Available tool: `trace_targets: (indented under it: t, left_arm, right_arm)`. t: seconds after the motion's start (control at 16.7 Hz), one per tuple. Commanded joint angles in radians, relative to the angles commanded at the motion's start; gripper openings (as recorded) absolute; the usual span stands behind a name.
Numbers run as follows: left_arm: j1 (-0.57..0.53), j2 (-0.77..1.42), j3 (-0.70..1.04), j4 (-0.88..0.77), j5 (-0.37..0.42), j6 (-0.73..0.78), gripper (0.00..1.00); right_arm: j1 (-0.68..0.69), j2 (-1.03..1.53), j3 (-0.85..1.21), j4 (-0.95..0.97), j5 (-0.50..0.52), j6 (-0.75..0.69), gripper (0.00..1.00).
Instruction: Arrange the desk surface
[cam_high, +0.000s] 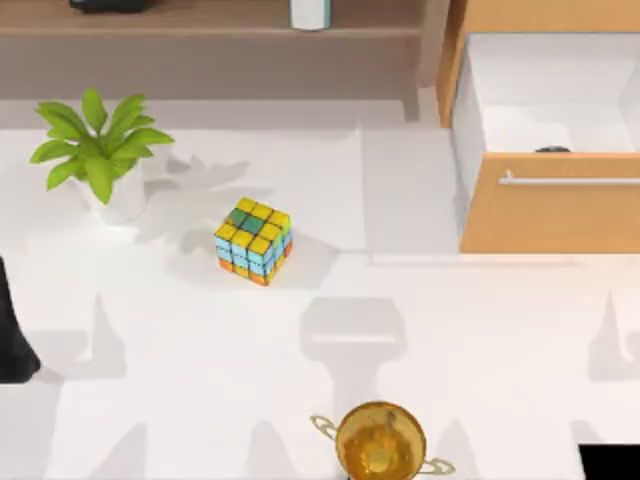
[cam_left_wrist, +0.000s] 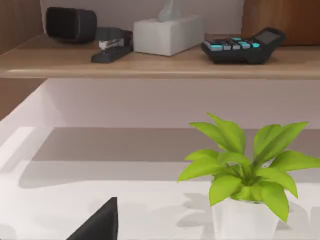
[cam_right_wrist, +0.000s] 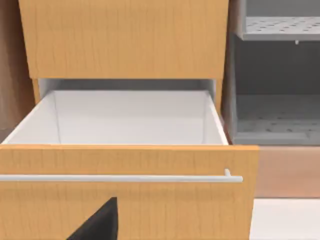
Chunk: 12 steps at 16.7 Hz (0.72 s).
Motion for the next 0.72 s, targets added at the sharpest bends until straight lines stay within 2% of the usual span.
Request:
trace_targets:
  t: [0.36,0.72]
  left_arm:
    - [0.000,0.000,0.000,0.000,0.000,0.000,1.00]
    - [0.000,0.000,0.000,0.000,0.000,0.000,1.00]
  right_arm:
    - [0.006,0.098,0.088,-0.055,0.000,-0.004,1.00]
    - [0.028,0.542,0.494,-0.277,0.000,-0.021,1.00]
